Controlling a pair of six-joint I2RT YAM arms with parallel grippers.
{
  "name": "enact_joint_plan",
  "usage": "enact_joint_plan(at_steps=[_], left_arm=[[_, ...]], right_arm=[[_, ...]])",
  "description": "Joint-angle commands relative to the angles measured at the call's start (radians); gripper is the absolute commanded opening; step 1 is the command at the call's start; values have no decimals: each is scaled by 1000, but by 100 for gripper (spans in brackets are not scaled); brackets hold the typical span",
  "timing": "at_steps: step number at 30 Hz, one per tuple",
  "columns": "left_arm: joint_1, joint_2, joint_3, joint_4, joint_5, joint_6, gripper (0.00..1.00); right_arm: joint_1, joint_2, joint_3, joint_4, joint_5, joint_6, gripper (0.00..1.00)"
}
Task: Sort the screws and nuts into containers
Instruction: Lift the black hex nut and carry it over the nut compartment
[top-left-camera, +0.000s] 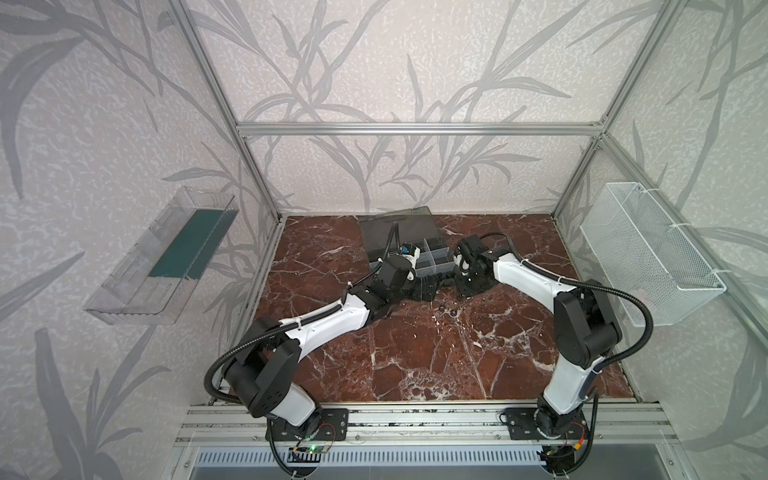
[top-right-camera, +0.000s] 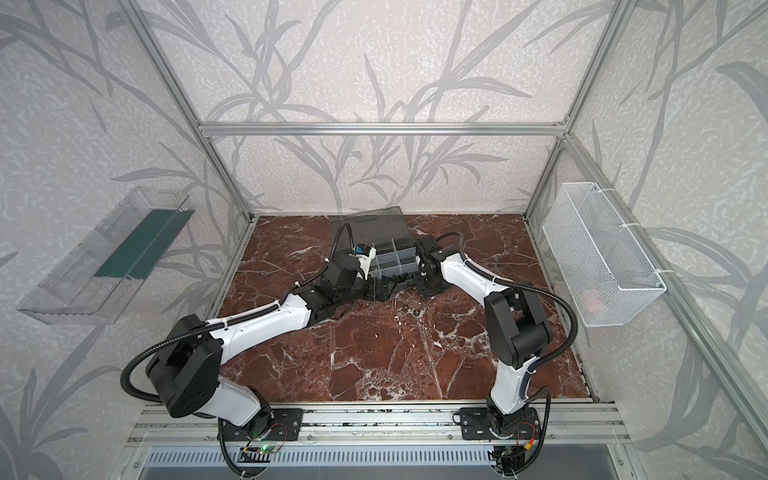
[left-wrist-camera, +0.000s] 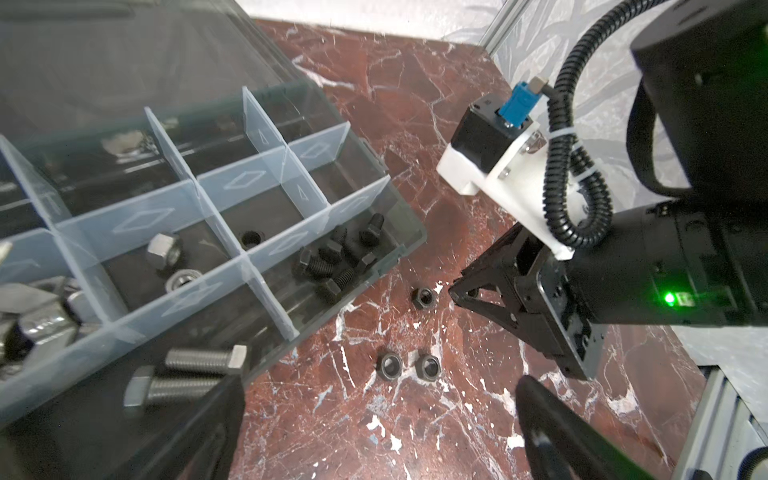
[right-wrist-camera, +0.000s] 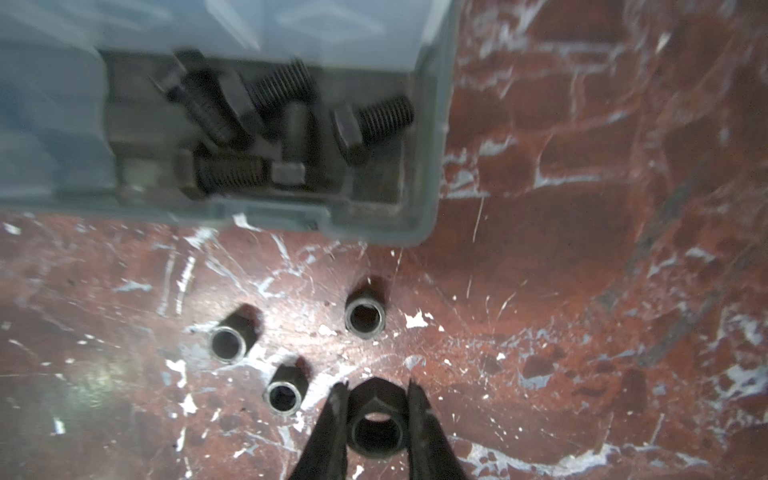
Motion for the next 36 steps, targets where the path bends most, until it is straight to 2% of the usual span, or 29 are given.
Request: enact_joint_plan(at_steps=[1, 8, 13, 24, 36], left_arm=[[2, -63, -5, 23, -89, 59, 99], [30, -91, -8, 11, -167, 112, 99], [47, -99, -16, 25, -159, 97, 99], [53, -81, -11, 22, -137, 75, 99], [58, -80, -11, 27, -111, 50, 99]], right_arm=[[-4, 0, 117, -45, -48, -7, 20], [-4, 97, 332, -22, -145, 50, 21], [4, 178, 413, 48, -201, 106, 21], [42, 327, 428, 202, -214, 139, 21], [72, 394, 433, 259, -135, 143, 25]])
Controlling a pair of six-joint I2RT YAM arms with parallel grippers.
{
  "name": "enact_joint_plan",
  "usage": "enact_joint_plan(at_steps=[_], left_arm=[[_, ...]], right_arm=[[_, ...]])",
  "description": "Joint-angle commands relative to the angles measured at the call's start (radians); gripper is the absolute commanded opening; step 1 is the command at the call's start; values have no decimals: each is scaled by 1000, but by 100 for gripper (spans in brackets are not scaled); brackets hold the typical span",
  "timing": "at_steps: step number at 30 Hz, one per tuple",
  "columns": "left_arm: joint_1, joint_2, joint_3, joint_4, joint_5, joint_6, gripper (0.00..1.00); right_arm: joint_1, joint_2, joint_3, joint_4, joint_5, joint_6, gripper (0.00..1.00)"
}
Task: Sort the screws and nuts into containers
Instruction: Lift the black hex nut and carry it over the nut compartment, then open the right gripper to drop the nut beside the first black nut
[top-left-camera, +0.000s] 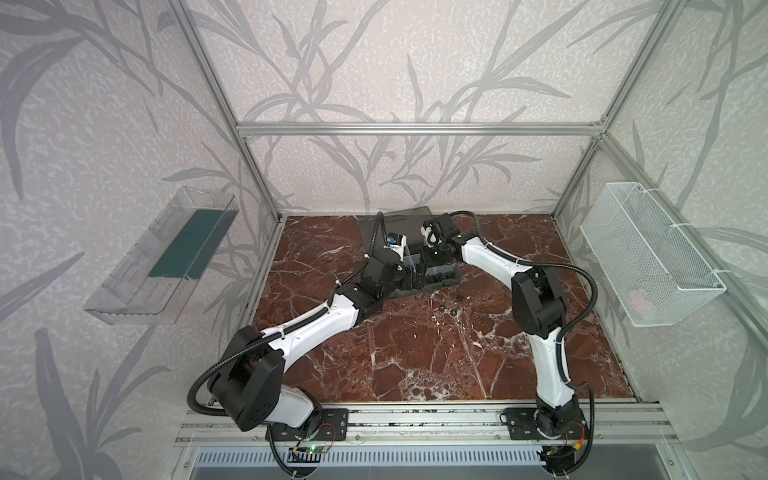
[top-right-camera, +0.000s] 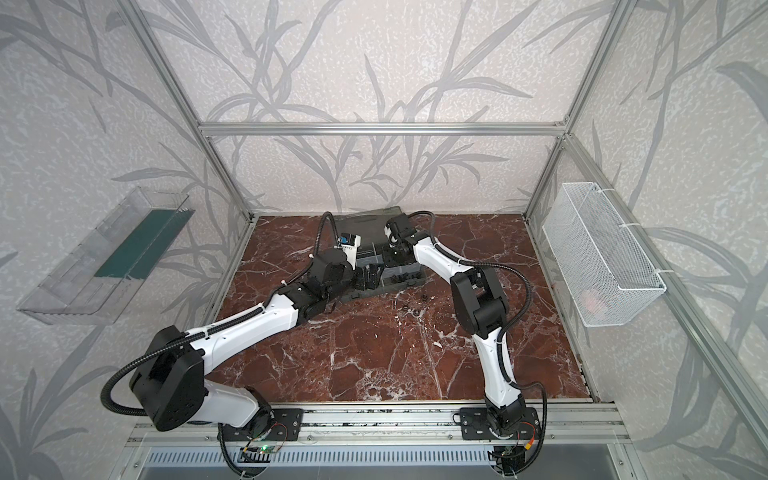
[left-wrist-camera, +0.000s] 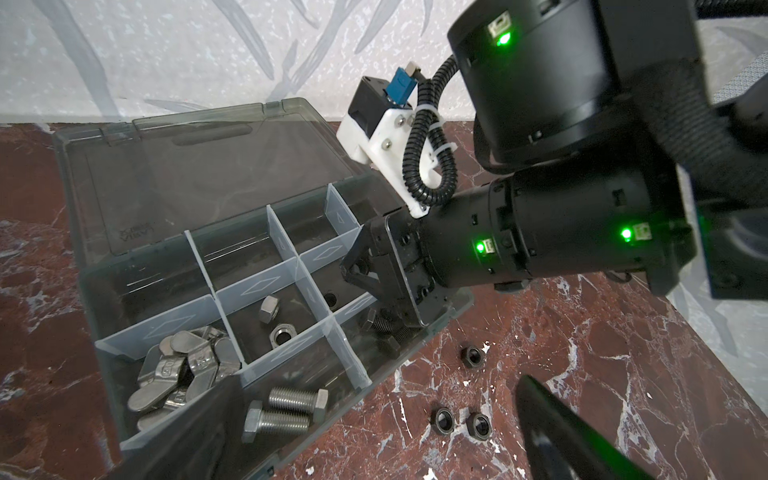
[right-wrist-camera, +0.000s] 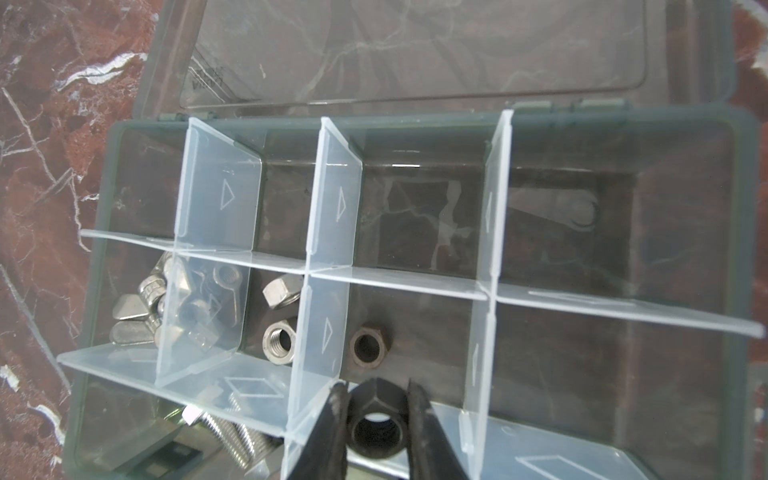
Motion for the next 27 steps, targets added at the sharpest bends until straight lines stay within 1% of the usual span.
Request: enact_joint_plan(at_steps=[1, 5, 11, 23, 27], left_arm=[[6, -13, -10, 17, 10, -13, 99], [6, -14, -12, 24, 17, -21, 99], [5, -8, -13, 24, 23, -27, 99], [6, -4, -14, 29, 32, -36, 99], [6, 1, -13, 31, 38, -37, 99]], right_arm=[[9, 25, 13, 23, 46, 6, 25], [24, 30, 5, 37, 70, -3, 28], [27, 25, -17, 56, 77, -3, 34], [26, -28, -110, 145, 85, -4, 37], [26, -75, -164, 201, 89, -2, 39]])
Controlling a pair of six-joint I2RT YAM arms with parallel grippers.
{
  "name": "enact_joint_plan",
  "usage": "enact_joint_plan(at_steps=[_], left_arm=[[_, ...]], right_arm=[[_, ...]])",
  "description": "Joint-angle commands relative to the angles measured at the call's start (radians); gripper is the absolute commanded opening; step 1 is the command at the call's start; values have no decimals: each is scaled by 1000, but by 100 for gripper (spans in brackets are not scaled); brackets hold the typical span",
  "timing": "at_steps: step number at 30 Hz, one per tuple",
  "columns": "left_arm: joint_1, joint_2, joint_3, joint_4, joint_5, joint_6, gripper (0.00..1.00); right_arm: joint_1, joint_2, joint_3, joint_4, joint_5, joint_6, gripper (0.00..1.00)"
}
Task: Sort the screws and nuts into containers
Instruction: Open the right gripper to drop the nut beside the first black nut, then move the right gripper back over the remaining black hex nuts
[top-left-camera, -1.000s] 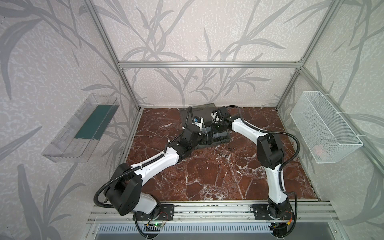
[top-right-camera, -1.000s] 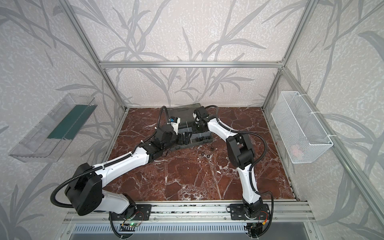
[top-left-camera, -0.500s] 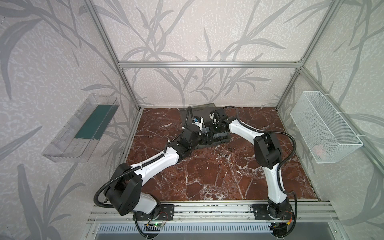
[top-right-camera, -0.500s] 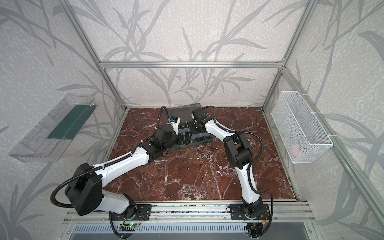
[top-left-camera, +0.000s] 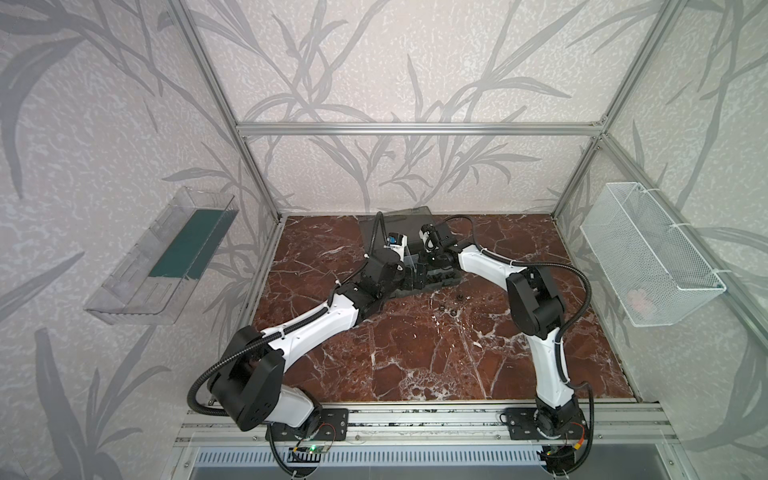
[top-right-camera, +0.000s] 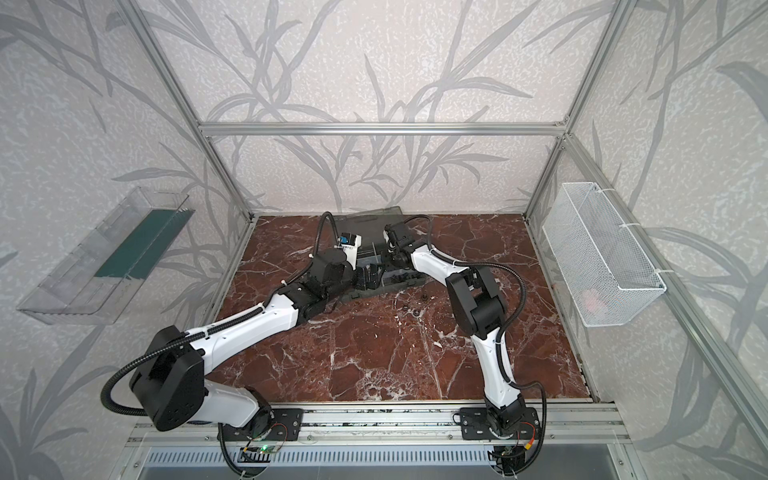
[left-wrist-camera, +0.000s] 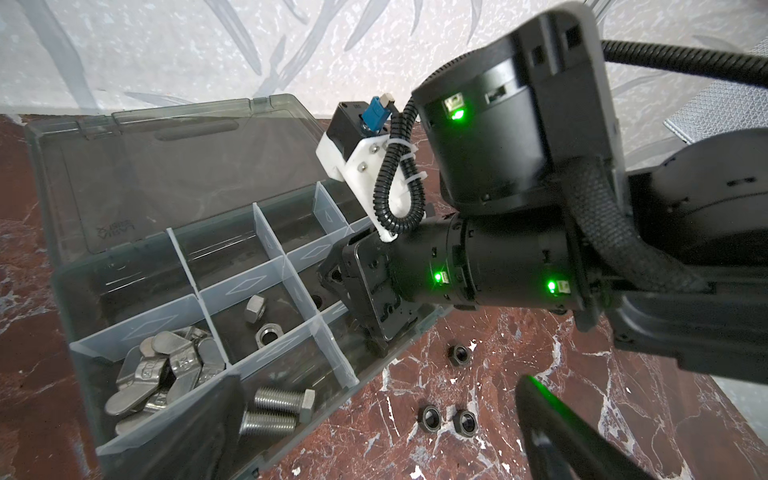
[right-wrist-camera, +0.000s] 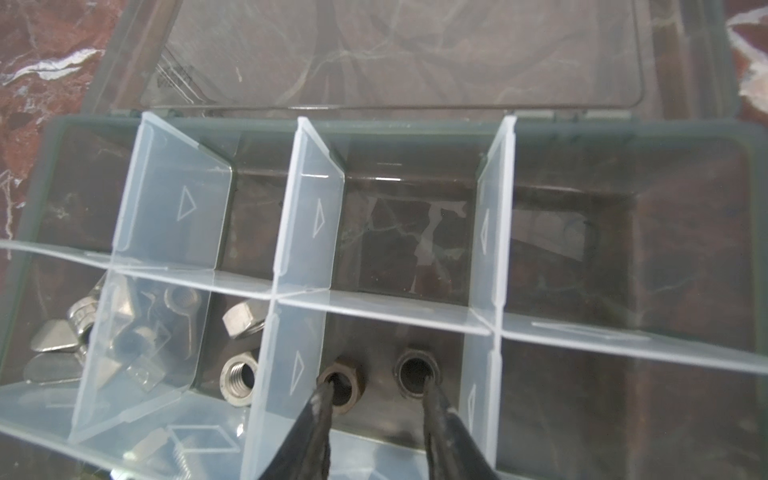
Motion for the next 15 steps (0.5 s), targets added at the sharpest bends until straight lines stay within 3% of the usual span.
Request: enact_joint_plan(at_steps=[1, 8, 15], left_arm=[[6, 2, -12, 23, 7, -10, 99], [4, 14, -12, 18, 13, -13, 99], [-2, 15, -11, 21, 34, -25, 99]], right_arm=[[5, -74, -46, 29, 15, 1, 40], [3, -275, -173, 75, 71, -6, 45], [-29, -433, -251, -119, 102, -35, 59]])
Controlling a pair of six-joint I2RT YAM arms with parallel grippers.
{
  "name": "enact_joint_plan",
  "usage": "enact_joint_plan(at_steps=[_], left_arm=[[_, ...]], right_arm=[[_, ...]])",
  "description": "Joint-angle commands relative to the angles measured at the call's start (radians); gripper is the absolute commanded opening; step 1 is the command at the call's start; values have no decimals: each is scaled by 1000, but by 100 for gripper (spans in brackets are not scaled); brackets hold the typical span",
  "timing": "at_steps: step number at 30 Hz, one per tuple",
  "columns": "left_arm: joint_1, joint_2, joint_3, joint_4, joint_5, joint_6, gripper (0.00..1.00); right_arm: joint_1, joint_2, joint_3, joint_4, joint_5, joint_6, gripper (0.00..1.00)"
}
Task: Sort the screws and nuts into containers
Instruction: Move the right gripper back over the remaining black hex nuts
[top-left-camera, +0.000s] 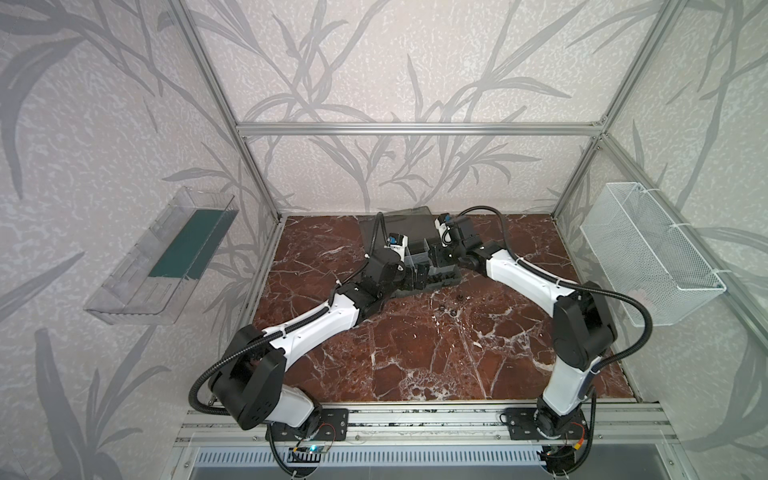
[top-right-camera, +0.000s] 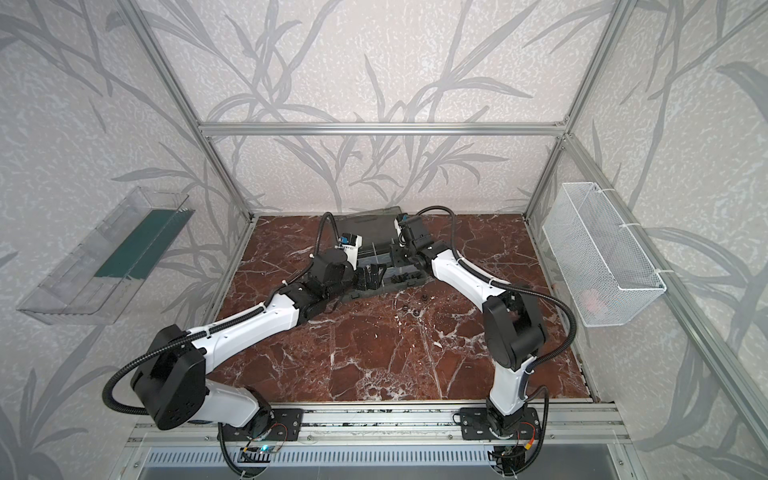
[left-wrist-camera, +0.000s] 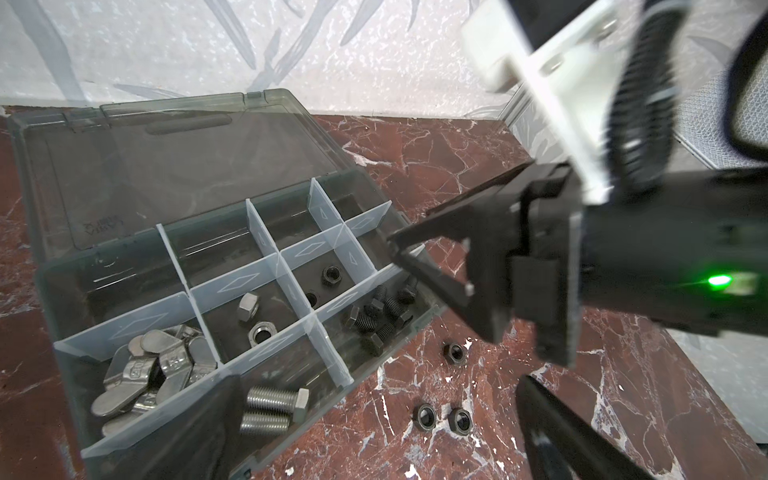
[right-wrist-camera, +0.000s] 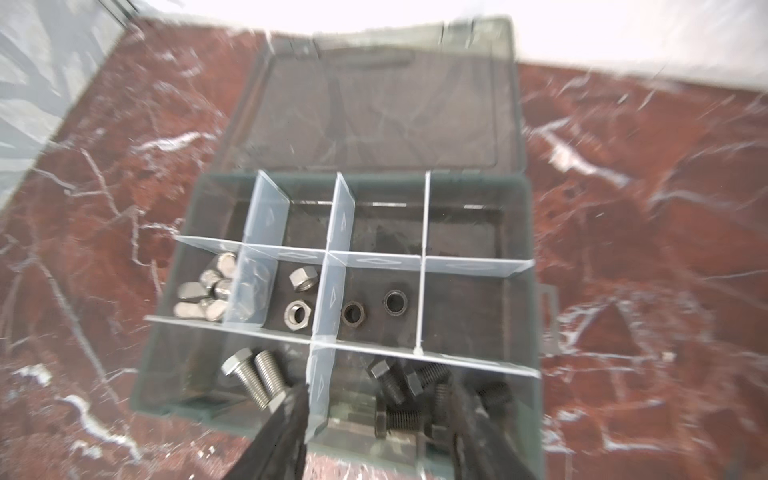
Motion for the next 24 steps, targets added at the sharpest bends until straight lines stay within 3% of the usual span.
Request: enact_joint_plan(at_steps=[1, 7, 13, 24], left_arm=[[-3, 9, -10, 15, 20, -11, 99], [-13, 12, -11, 13, 19, -9, 99], [-22, 32, -6, 10, 35, -14, 99], [-55, 90, 26, -20, 89, -28, 99]], right_arm=[[-18, -60, -50, -131, 38, -31, 62], [-32, -153, -161, -242, 108, -66, 78], [-74, -152, -246, -276, 86, -79, 78], [-90, 37, -188, -326, -20, -70, 73]])
